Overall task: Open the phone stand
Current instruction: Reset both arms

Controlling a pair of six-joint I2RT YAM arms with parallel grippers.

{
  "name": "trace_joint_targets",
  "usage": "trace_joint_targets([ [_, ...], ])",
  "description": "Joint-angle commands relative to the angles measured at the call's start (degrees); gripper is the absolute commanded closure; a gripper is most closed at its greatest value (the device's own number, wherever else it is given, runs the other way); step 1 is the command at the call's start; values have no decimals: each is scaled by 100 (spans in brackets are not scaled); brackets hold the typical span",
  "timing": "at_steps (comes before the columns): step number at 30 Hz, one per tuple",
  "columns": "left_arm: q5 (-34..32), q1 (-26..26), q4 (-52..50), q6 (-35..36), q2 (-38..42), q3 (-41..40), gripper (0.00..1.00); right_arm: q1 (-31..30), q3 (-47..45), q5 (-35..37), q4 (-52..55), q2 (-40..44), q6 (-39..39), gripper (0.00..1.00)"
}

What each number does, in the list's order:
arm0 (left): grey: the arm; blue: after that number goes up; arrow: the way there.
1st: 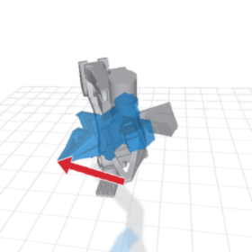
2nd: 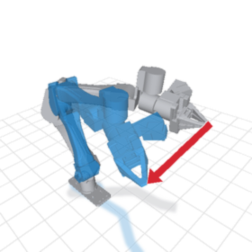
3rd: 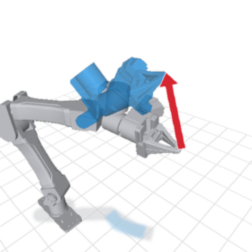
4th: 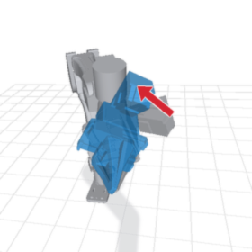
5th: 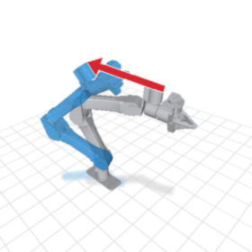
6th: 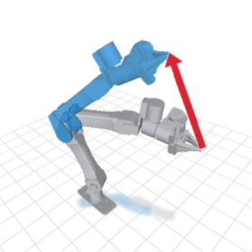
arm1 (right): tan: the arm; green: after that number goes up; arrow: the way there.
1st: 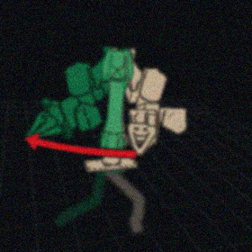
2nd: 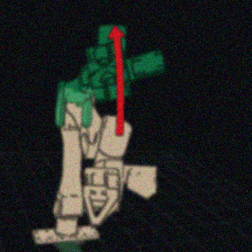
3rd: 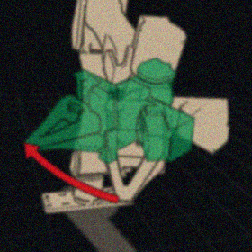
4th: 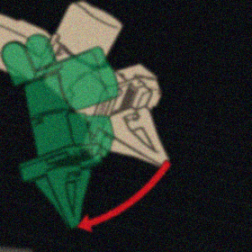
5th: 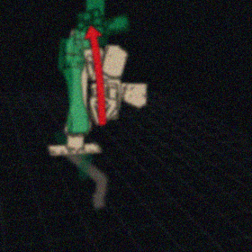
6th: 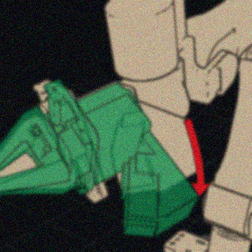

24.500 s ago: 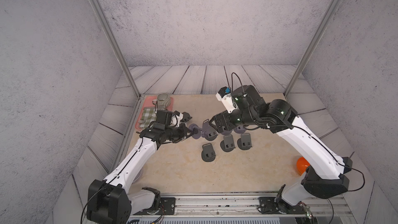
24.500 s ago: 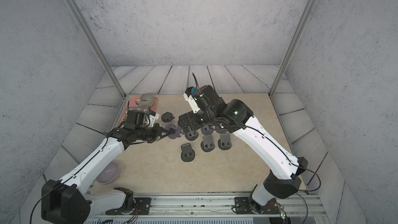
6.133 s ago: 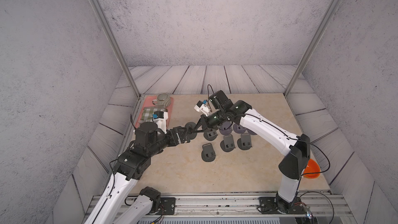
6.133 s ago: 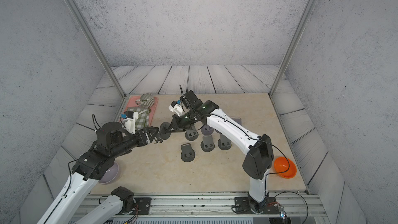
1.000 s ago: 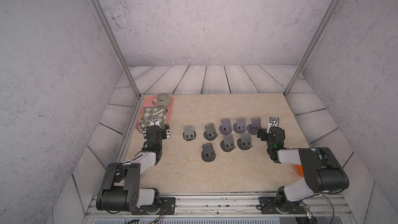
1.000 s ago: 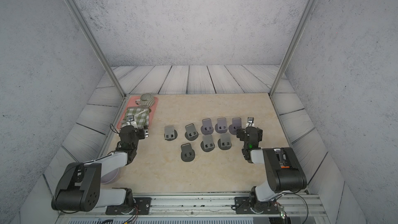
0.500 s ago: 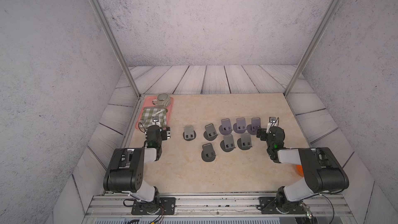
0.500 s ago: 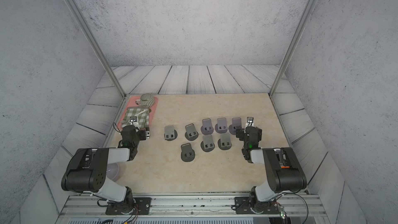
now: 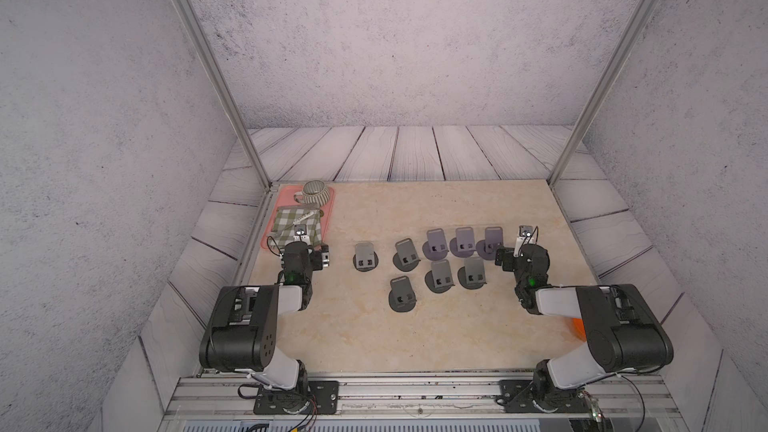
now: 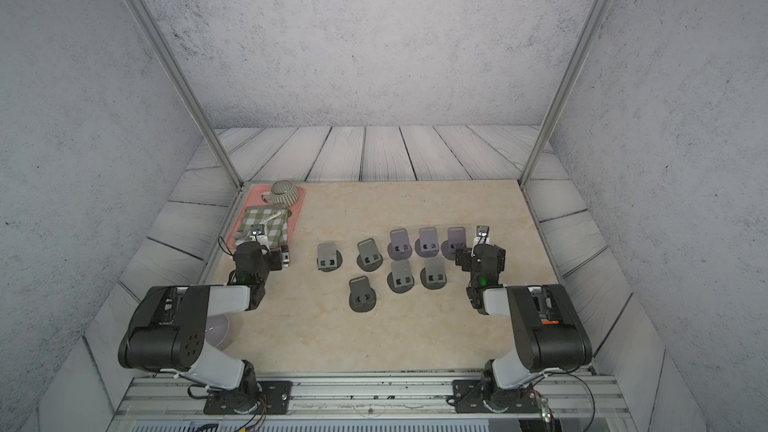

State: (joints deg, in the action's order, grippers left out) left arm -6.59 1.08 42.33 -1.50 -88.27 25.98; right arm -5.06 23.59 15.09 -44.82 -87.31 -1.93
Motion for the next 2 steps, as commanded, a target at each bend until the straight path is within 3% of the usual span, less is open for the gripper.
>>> trace_joint_targets([
  [1, 26, -23, 34, 2, 30, 118, 2, 11, 31, 17, -95, -6, 3, 1],
  [2, 28, -20, 30, 8, 29, 118, 2, 14, 31, 17, -97, -8, 9, 1],
])
